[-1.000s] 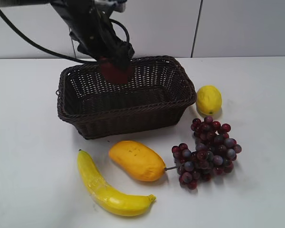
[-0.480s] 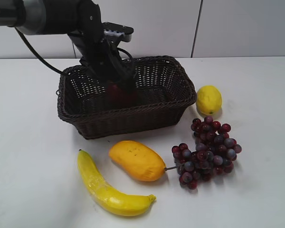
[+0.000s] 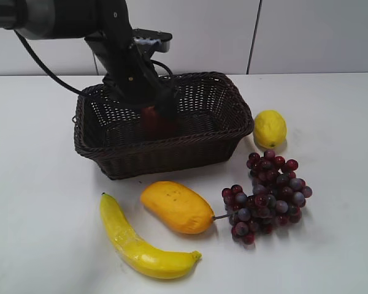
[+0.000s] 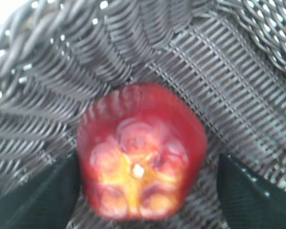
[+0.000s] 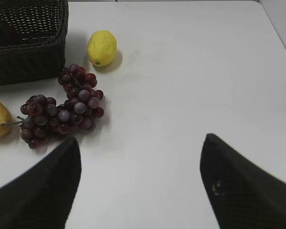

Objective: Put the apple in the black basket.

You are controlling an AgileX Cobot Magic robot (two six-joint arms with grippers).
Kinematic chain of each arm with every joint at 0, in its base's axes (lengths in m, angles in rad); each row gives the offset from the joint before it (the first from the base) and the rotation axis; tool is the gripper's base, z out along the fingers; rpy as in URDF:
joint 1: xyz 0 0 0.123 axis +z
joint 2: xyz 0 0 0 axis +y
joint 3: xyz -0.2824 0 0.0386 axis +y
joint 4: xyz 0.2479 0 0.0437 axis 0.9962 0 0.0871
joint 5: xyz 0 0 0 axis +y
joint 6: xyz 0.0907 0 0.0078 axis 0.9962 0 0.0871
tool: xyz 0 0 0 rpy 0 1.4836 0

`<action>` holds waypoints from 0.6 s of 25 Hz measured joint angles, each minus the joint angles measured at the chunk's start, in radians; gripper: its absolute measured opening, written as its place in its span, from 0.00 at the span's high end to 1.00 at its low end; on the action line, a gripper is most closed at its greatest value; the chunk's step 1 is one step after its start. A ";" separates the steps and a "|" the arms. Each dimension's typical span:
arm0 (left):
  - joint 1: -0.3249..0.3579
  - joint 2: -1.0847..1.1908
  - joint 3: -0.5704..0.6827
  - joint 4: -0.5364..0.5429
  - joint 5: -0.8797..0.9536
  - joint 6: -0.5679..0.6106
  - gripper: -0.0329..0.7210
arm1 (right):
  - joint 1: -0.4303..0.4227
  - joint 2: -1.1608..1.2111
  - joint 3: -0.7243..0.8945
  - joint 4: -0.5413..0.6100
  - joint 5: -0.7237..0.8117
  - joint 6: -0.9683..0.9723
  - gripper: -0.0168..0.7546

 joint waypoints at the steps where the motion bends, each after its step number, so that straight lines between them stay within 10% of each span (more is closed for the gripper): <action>1: 0.000 -0.014 0.000 0.000 0.002 0.001 0.05 | 0.000 0.000 0.000 0.000 0.000 0.000 0.22; 15: 0.277 -0.212 -0.003 0.022 0.230 0.001 0.12 | 0.000 0.000 0.000 0.000 0.000 0.000 0.22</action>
